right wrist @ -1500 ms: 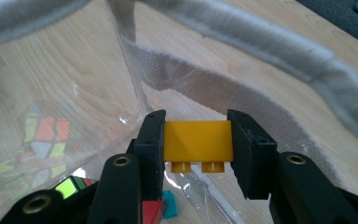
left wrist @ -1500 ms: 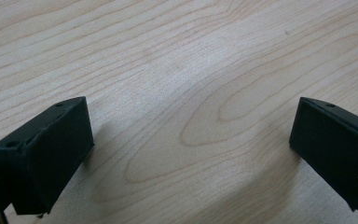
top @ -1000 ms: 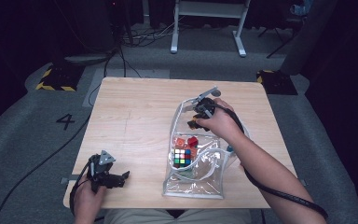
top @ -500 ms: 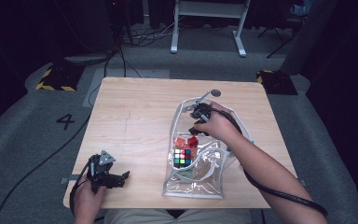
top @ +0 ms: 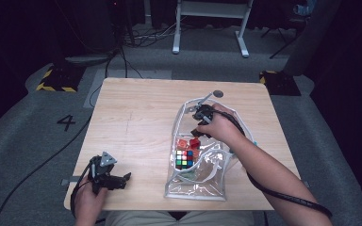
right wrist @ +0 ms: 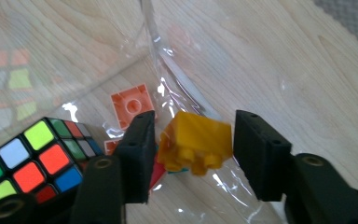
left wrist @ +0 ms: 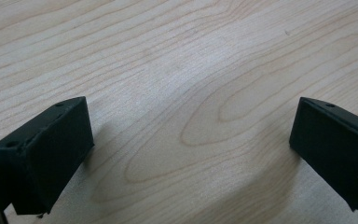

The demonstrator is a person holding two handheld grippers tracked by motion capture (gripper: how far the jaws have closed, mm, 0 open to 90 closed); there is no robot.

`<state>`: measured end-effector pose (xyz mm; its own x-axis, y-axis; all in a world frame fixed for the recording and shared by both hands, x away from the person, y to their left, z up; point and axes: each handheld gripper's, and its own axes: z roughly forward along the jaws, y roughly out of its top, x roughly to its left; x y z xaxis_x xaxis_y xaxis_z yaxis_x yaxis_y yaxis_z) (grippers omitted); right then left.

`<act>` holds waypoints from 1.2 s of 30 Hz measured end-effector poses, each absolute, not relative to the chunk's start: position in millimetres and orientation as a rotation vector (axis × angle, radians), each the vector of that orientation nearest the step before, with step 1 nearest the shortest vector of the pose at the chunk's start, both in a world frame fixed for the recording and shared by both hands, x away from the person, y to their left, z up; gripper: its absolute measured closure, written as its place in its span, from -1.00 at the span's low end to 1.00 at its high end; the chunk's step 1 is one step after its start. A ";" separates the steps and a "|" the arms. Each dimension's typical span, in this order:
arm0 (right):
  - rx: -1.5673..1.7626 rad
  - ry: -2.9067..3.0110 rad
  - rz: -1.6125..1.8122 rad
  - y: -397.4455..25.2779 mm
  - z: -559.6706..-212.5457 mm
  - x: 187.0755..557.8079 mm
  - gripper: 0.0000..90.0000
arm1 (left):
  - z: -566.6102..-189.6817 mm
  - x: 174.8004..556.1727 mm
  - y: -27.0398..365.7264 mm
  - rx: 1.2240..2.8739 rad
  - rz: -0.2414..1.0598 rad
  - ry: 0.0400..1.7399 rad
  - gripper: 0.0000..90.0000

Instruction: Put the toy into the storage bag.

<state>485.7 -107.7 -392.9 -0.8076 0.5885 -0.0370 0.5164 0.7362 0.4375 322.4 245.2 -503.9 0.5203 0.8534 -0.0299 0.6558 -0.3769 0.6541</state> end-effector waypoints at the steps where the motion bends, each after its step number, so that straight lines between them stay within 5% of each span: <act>1: 0.874 2.767 0.642 -108.1 -393.6 486.0 0.04 | -504.0 322.4 245.2 2.149 0.418 1.222 -1.00; 16: 0.797 2.704 0.848 -117.5 -360.4 469.7 -0.13 | -503.9 322.4 245.1 2.151 0.420 1.224 -1.00; 36: 0.915 2.507 1.059 -194.8 -291.4 451.2 -0.15 | -504.0 323.3 244.6 2.148 0.412 1.220 -1.00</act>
<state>451.2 -194.8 -291.4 -0.7644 0.6447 -0.0027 0.4477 0.5338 0.7174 323.3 244.6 -504.0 0.5229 0.8517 -0.0353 0.6561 -0.3757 0.6545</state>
